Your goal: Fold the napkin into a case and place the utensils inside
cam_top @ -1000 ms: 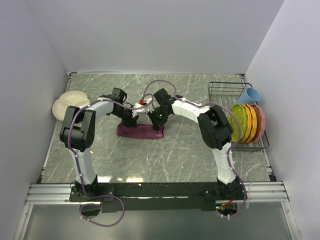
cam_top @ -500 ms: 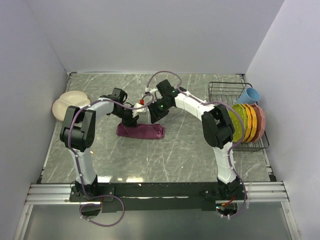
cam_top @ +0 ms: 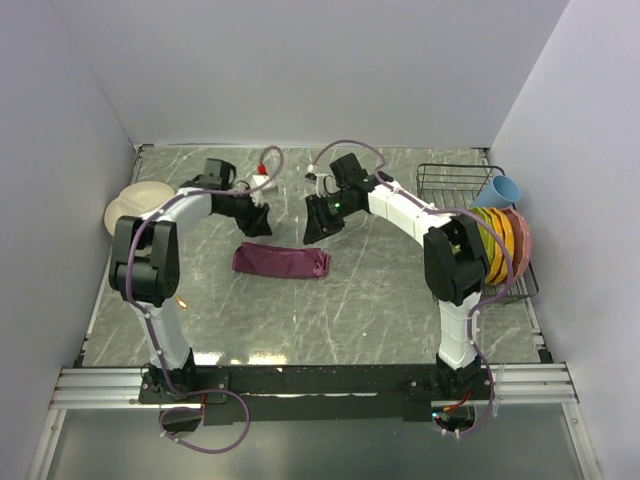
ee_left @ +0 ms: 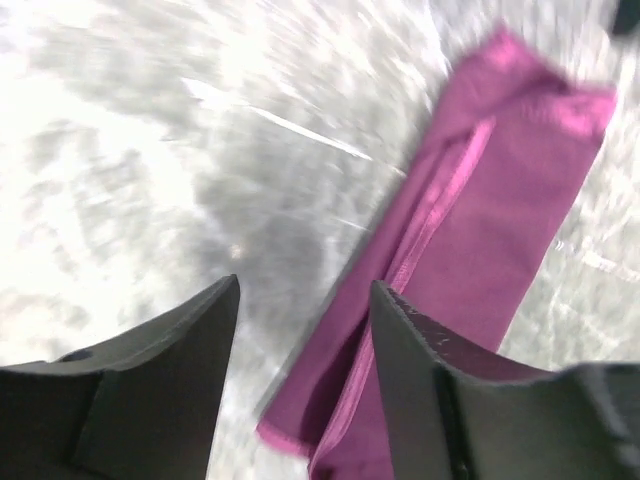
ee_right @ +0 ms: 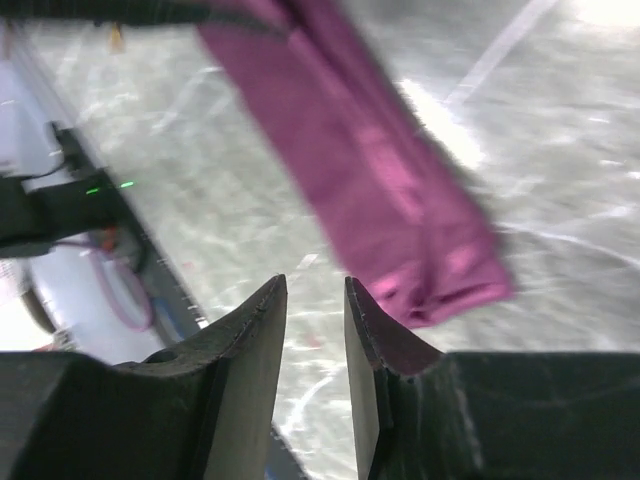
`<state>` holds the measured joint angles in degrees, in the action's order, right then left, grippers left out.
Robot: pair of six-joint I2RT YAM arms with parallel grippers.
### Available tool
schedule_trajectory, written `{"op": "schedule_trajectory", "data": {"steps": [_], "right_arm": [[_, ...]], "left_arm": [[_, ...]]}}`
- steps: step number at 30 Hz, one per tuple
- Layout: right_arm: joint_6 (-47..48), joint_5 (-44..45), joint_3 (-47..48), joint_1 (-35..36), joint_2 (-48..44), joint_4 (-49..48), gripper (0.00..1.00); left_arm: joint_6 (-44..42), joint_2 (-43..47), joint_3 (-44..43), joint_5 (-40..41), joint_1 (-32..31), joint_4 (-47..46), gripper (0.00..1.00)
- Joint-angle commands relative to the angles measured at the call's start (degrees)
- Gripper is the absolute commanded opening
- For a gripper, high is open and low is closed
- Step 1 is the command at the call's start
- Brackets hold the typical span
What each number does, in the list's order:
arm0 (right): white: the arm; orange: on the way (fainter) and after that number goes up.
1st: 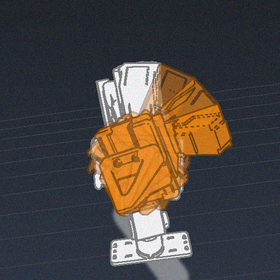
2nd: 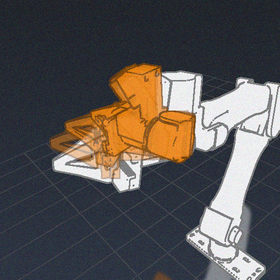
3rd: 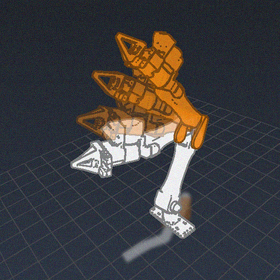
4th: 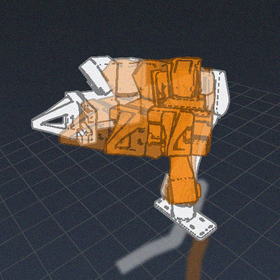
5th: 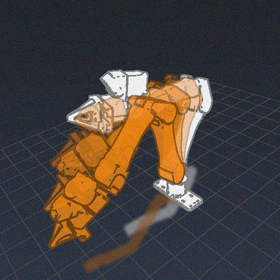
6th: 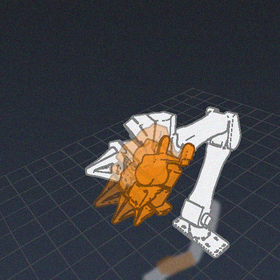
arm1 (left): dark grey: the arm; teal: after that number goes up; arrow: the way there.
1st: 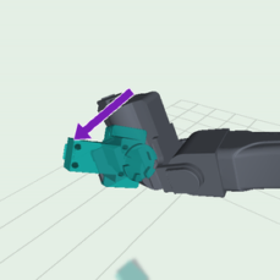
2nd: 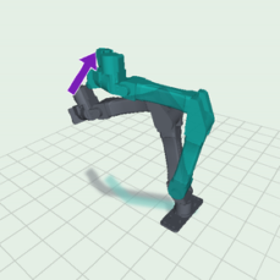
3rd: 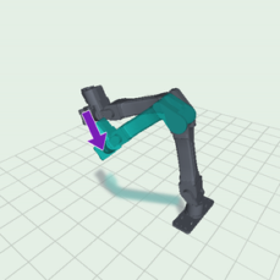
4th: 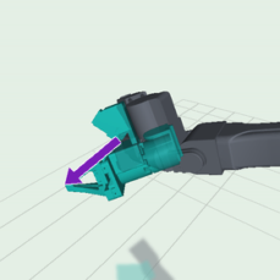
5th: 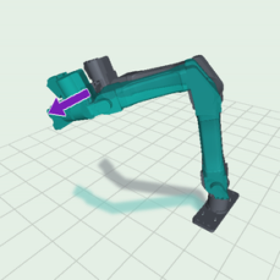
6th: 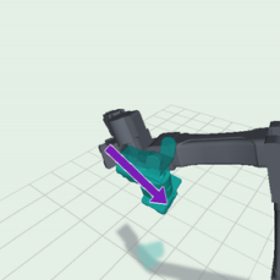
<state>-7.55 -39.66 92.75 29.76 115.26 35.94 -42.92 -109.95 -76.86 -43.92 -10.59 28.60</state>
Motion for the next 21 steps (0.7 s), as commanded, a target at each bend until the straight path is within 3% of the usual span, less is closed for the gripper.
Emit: {"op": "schedule_trajectory", "data": {"steps": [1, 7, 12, 21], "right_arm": [[-0.54, -2.98, -0.29, 3.72, -3.47, -1.93, 0.35], [-0.09, 2.91, -1.43, 6.45, 0.40, -4.65, 0.29], [-0.18, 4.41, -0.20, 6.54, 5.67, -5.80, 0.27], [-1.59, 9.68, 1.03, 6.10, 11.21, -6.85, 0.24]], "left_arm": [[15.72, 6.32, -1.46, -6.26, 3.38, -4.25, 0.52], [31.64, 12.64, 7.49, -11.52, 6.72, -9.52, 0.37], [38.51, 14.33, 12.87, -16.54, 6.81, -10.23, 0.27], [46.43, 9.50, 16.48, -18.39, 6.72, -11.82, 0.25]]}}
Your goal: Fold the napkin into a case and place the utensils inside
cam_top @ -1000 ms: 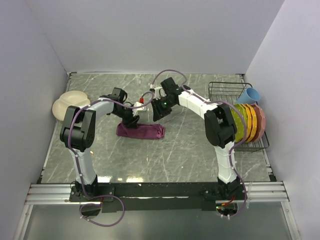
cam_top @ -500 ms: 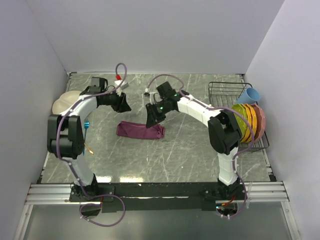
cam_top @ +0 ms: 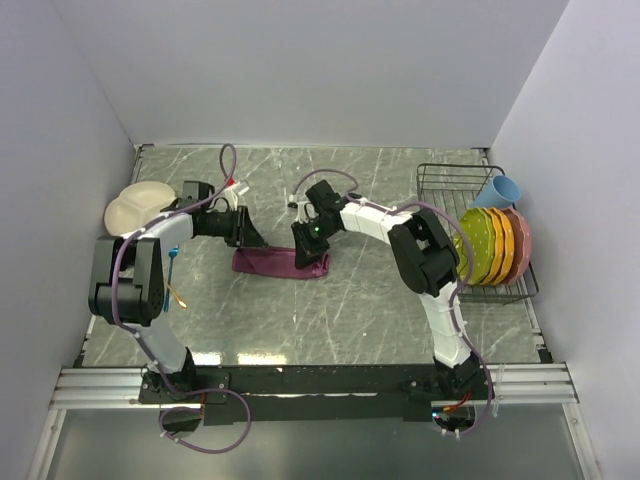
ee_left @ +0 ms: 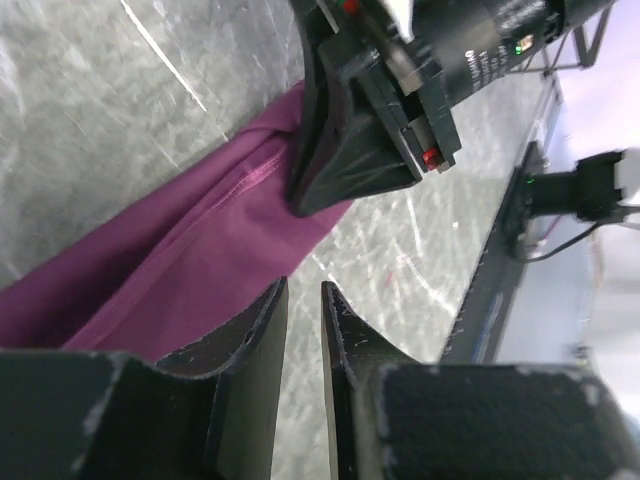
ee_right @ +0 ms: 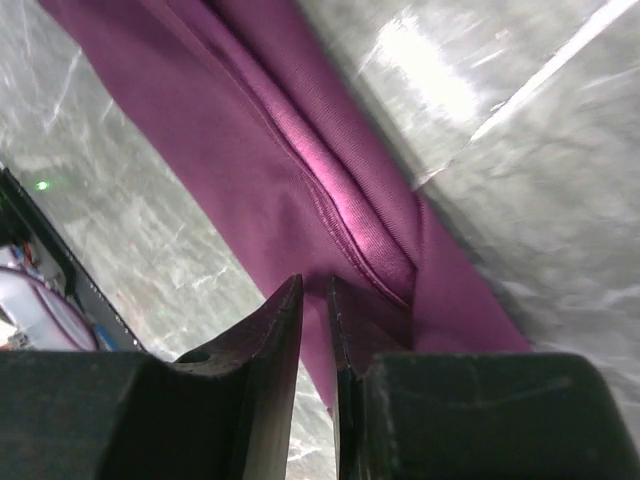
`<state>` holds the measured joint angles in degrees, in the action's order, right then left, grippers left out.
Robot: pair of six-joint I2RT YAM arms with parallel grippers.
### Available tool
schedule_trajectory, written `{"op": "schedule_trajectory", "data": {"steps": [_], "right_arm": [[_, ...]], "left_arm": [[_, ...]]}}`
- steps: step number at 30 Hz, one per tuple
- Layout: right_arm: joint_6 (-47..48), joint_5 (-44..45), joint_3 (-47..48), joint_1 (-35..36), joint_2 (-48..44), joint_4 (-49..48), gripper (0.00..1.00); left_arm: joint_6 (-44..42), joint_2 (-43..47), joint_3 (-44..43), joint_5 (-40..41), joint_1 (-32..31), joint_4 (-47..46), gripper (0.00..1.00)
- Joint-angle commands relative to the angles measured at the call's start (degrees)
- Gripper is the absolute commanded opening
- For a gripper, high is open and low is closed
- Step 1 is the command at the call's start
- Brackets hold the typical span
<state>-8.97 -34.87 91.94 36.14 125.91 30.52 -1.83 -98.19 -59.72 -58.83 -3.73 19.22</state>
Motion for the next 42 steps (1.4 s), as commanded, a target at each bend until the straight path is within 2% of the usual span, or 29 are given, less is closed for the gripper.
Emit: {"op": "schedule_trajectory", "data": {"steps": [1, 8, 13, 18, 24, 34, 42], "right_arm": [[-0.34, 5.25, 1.32, -0.28, 0.65, -1.69, 0.24], [-1.31, 2.71, 0.78, -0.11, -3.37, -1.17, 0.24], [-5.52, -5.88, 2.90, -3.17, -8.04, 0.94, 0.33], [-12.73, -10.04, -2.72, -8.97, -12.00, -3.09, 0.41], [-15.46, -9.78, -5.63, -11.62, -8.58, -5.47, 0.35], [-15.72, -9.25, -6.69, -11.62, -0.32, -5.91, 0.27], [-9.85, -7.93, -1.86, -10.91, -1.26, 0.76, 0.27]], "left_arm": [[5.78, -3.92, -1.09, -3.40, -0.14, -2.52, 0.24], [7.97, -10.96, -1.45, -0.94, -0.93, -5.06, 0.20], [10.52, -15.53, -1.18, 1.77, -1.28, -6.92, 0.16], [11.22, -17.29, -1.45, 2.14, -1.46, -7.09, 0.14], [11.67, -17.82, -2.15, 3.11, -2.07, -7.01, 0.13], [11.76, -18.44, -2.33, 4.16, -2.16, -6.48, 0.12], [10.27, -18.97, -3.20, 4.86, -2.25, -5.16, 0.12]]}}
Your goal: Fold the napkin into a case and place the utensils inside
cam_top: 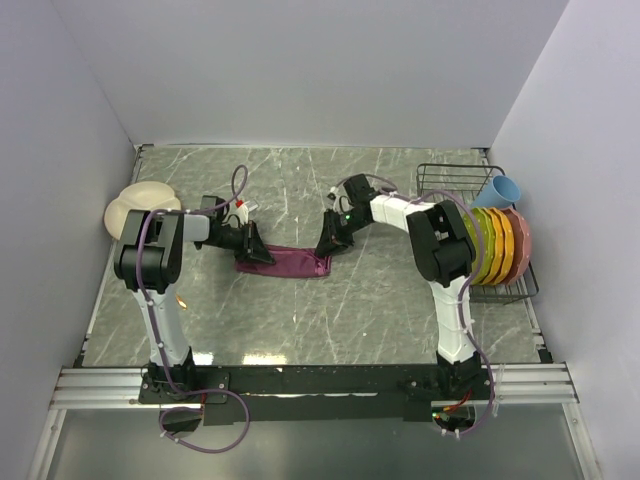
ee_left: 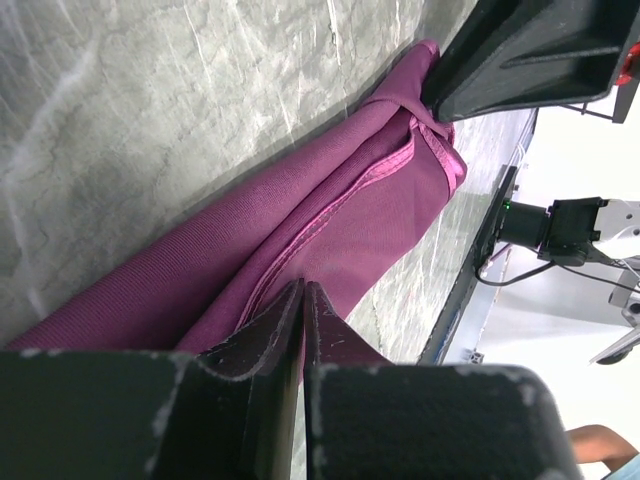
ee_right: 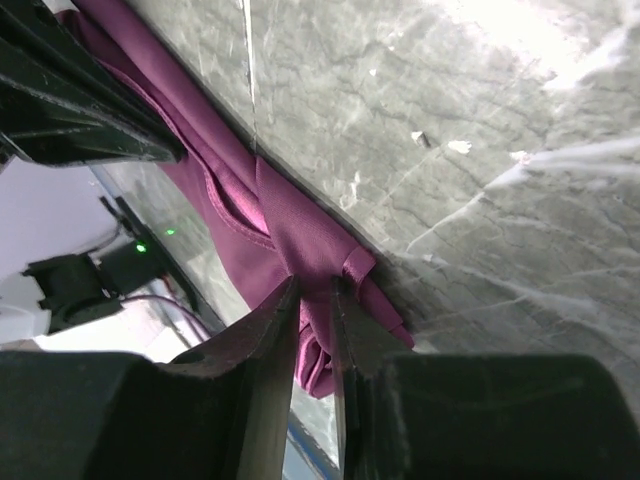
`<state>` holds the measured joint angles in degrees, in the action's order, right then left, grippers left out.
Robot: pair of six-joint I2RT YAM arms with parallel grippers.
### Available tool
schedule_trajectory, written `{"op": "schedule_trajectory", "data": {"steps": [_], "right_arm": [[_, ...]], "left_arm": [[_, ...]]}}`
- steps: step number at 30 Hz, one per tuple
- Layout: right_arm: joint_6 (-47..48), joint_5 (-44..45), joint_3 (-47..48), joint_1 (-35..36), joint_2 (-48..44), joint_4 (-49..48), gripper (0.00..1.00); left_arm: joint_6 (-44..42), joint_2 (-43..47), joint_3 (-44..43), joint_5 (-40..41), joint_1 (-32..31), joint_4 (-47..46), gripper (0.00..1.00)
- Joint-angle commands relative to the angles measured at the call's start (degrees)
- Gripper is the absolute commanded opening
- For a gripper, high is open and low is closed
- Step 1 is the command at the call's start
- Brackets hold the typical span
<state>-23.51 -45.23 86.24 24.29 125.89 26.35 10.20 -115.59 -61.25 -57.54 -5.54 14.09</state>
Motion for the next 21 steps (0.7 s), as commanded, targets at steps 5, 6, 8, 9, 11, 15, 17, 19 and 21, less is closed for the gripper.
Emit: {"op": "schedule_trajectory", "data": {"steps": [5, 6, 8, 9, 11, 15, 17, 19, 21], "right_arm": [[15.31, 4.35, 9.73, 0.75, -6.17, 10.37, 0.46], [19.34, 5.06, 12.09, 1.19, -6.35, 11.26, 0.49], [22.97, 7.51, 15.52, 1.89, -5.83, 13.80, 0.60], [27.94, 8.22, 16.41, 2.33, -5.13, 14.34, 0.62], [30.96, 9.28, 18.52, 3.65, -4.16, 15.57, 0.69], [35.54, 9.81, 22.22, 5.23, -1.18, 17.16, 0.71], [36.86, 9.81, 23.70, 5.94, -0.38, 17.33, 0.71], [38.79, 9.90, 24.94, 6.38, 1.02, 18.38, 0.72], [40.37, 9.64, 27.49, 7.26, 2.95, 19.53, 0.72]], "left_arm": [[-3.51, -1.74, -3.17, 3.84, -1.05, 1.03, 0.12], [-3.69, -1.74, -3.26, 3.66, -1.14, 0.94, 0.12], [-3.78, -1.74, -3.61, 3.49, -1.49, 0.86, 0.13], [-3.87, -1.57, -3.70, 3.14, -1.49, 0.77, 0.13], [-3.78, -0.96, -3.78, 2.78, -1.58, 0.33, 0.16], [-4.75, 1.94, -3.79, -0.72, -1.58, -0.20, 0.24], [-5.97, 4.39, -3.96, -1.96, -1.58, 0.15, 0.27], [-7.81, 6.07, -4.13, -4.33, -1.58, 1.64, 0.30], [-9.40, 8.79, -4.57, -5.56, -1.49, 3.48, 0.32]]}}
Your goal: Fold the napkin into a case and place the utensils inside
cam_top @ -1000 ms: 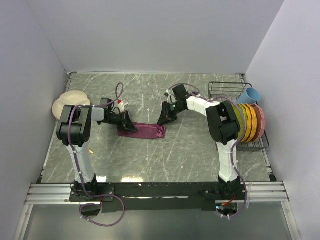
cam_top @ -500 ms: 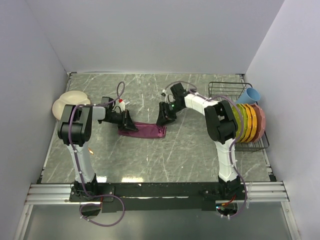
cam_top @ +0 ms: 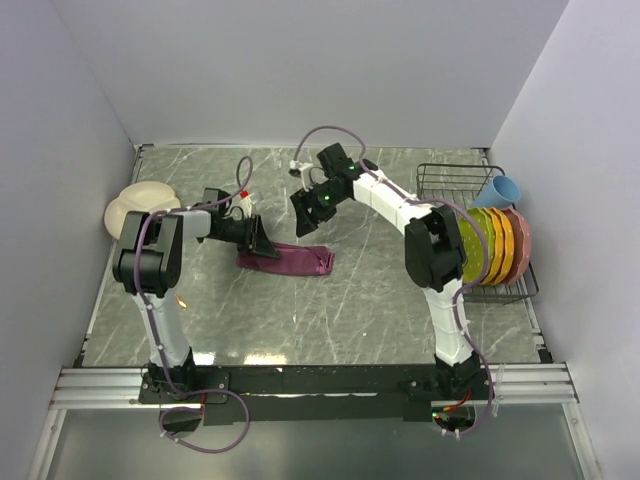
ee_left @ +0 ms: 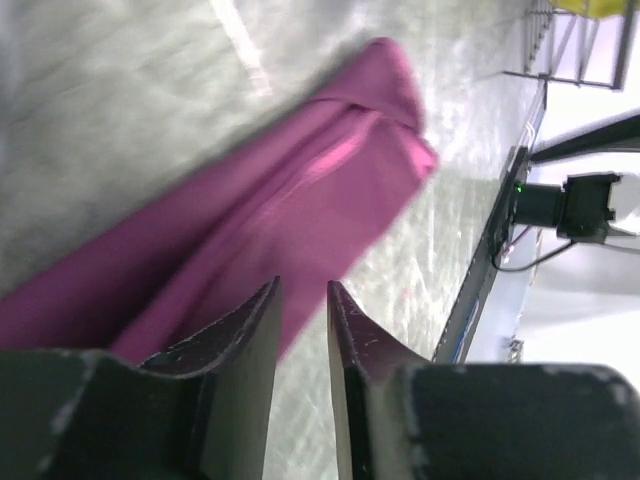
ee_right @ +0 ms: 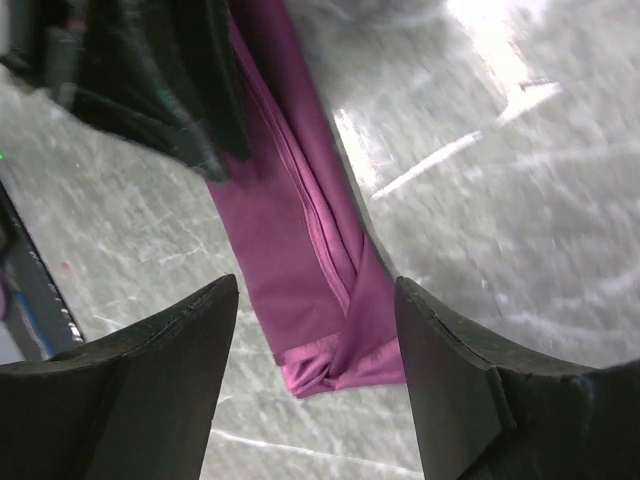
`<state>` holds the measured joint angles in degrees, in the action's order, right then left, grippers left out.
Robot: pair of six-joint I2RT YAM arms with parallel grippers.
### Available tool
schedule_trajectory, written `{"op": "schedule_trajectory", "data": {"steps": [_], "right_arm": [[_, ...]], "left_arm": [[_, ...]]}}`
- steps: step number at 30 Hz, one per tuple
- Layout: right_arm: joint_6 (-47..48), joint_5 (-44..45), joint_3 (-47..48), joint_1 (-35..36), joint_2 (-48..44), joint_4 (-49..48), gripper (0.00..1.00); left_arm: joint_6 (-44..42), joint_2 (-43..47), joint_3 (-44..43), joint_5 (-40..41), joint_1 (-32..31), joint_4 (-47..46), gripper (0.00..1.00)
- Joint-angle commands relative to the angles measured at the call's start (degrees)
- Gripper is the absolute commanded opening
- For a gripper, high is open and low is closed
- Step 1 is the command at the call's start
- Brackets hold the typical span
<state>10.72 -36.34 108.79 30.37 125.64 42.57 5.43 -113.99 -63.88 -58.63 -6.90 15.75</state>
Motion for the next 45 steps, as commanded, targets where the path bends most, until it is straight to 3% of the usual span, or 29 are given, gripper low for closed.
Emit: {"op": "schedule_trajectory", "data": {"steps": [1, 8, 16, 29, 45], "right_arm": [[6.50, 1.09, 5.63, 1.44, 3.81, 4.18, 0.72], [9.49, 3.82, 8.01, 3.38, 7.68, 5.95, 0.72], [8.18, 3.29, 9.68, 4.70, 9.35, 5.86, 0.72], [5.89, 5.75, 13.73, 6.19, 14.63, 6.30, 0.70], [8.79, 6.28, 6.96, 6.81, 11.55, 7.80, 0.64]], "left_arm": [[-4.81, 8.16, -1.95, -5.52, 0.13, 3.57, 0.32], [-11.75, 18.01, 1.12, -7.11, 4.69, 11.75, 0.34], [-12.11, 22.93, 4.02, -5.97, 11.20, 13.87, 0.36], [-9.47, 24.43, 5.69, -5.35, 12.87, 11.41, 0.36], [-12.28, 22.50, 4.82, -4.83, 14.81, 13.34, 0.37]]}}
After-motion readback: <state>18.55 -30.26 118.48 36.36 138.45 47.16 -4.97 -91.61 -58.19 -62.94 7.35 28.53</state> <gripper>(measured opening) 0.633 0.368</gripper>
